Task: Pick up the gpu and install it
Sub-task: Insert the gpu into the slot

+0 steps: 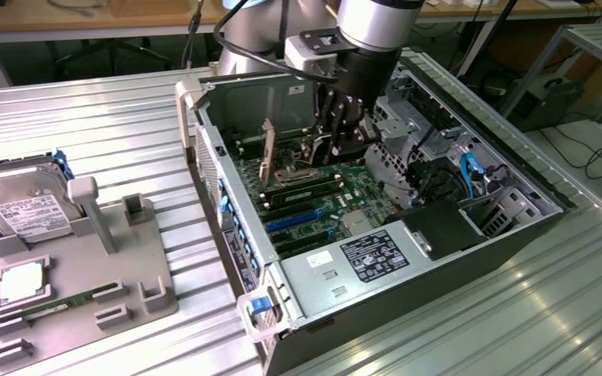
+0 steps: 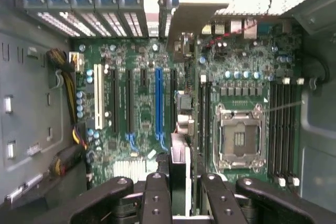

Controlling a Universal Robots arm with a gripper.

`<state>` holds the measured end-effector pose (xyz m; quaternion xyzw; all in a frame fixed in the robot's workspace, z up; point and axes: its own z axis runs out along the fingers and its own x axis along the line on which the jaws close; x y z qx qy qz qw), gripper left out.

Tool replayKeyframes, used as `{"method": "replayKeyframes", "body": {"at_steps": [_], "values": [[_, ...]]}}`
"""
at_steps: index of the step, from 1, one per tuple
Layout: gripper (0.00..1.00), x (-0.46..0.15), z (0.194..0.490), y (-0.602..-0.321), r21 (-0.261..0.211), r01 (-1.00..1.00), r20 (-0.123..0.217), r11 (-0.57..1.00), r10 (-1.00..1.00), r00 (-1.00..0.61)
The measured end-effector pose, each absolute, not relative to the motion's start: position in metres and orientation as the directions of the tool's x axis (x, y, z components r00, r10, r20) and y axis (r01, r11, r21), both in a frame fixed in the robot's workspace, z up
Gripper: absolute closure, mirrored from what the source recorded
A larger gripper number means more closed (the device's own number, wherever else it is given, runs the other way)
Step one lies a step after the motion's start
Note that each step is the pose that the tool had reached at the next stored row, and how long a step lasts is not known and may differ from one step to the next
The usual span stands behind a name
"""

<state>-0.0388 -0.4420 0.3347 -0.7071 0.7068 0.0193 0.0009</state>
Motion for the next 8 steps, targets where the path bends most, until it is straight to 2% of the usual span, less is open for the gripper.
{"method": "replayKeyframes", "body": {"at_steps": [8], "values": [[0.73, -0.0433, 0.3262, -0.4431, 0.028, -1.000, -0.028, -0.001, -1.000, 0.000]]}}
